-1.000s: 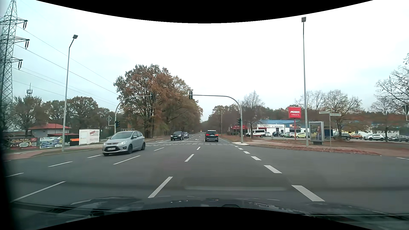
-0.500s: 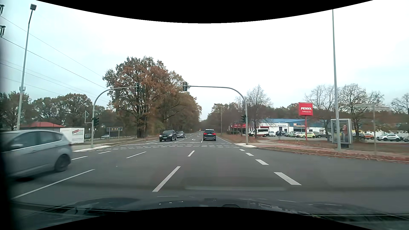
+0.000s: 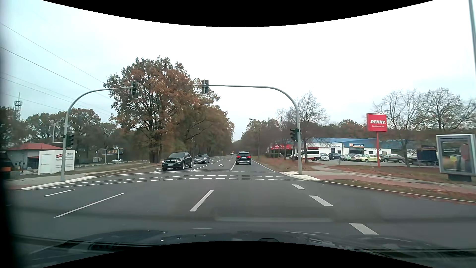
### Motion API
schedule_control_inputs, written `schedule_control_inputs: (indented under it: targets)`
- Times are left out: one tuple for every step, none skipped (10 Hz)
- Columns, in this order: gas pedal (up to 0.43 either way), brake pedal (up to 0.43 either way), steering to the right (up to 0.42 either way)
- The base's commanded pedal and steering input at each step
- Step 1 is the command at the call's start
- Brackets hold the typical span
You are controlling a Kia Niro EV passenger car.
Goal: Follow the waypoints while adhering to traffic rules and regulations
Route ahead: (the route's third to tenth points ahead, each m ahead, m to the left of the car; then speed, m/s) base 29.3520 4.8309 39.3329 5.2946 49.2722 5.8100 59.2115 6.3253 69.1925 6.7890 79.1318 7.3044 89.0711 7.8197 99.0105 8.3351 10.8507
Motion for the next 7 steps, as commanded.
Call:
schedule_control_inputs:
  targets:
    - [0.461,0.000,-0.007]
    - [0.461,0.000,-0.008]
    - [0.461,0.000,-0.008]
    - [0.449,0.000,-0.008]
    - [0.449,0.000,-0.008]
    - [0.449,0.000,-0.008]
    - [0.429,0.000,-0.008]
